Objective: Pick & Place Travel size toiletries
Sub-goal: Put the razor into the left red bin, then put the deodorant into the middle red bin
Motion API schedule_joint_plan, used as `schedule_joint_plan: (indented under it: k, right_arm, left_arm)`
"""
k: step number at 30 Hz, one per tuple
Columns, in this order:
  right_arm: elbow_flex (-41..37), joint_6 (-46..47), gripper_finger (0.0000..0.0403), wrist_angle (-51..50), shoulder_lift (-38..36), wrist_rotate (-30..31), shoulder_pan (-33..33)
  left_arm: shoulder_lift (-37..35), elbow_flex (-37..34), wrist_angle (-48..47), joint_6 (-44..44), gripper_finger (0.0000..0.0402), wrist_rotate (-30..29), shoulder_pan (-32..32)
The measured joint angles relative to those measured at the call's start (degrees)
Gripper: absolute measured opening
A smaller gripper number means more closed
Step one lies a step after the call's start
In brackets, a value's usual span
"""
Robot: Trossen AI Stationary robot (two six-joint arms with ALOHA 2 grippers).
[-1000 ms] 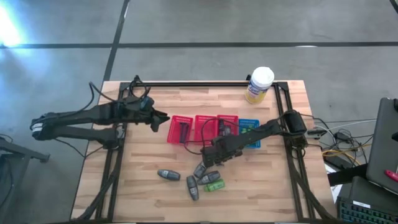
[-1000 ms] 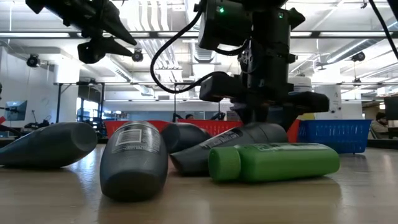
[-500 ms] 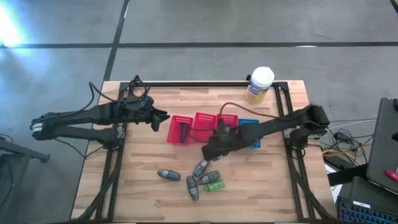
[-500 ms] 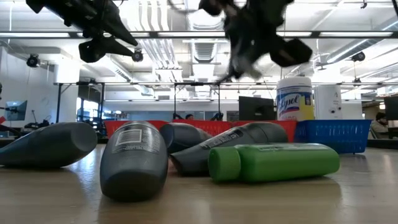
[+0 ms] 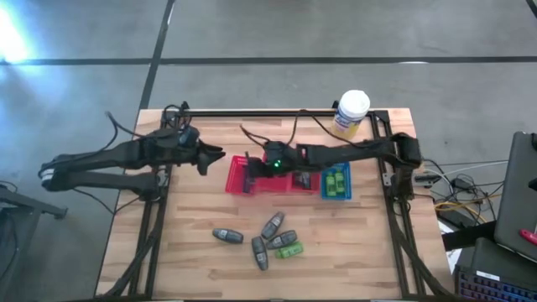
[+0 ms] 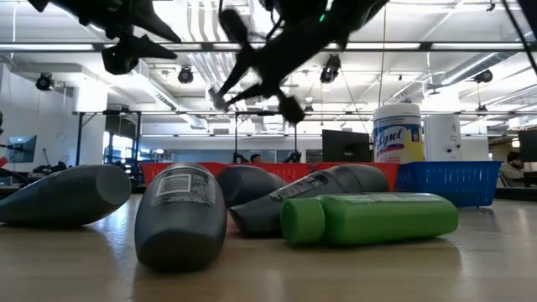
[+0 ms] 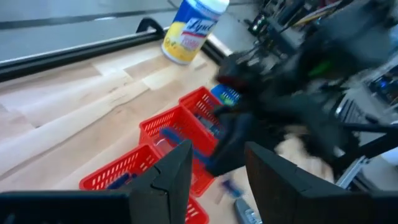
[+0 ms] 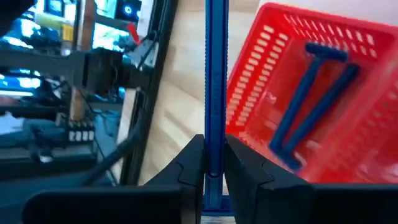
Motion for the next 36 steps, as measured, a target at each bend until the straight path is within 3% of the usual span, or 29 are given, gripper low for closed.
schedule_joint_plan:
  k: [7,16,19,28,36]
  right_arm:
    - [3.2,0.2,0.004,1.4,6.9,0.7,-0.3]
    - [8.6,-2.4,0.0109,-3.8,10.9,2.7,-0.3]
    - [8.7,-3.6,0.0138,-5.2,10.4,5.4,-0.4]
    - [8.6,-9.9,0.0217,-6.5,7.3,6.1,-0.3]
    - [8.6,-18.5,0.026,-20.8,-0.1,6.1,1.2]
  left_arm:
    - [-4.1,0.0,-0.1,-1.6,0.0151,0.0,0.0]
    - [-4.6,0.0,-0.5,-1.7,0.0151,0.0,0.0]
    - [-4.5,0.0,-0.9,-1.7,0.0151,0.0,0.0]
    - [-4.6,0.0,-3.1,-1.1,0.0151,0.3,0.0]
    - [-4.5,0.0,-17.6,0.5,0.0151,4.3,-2.1]
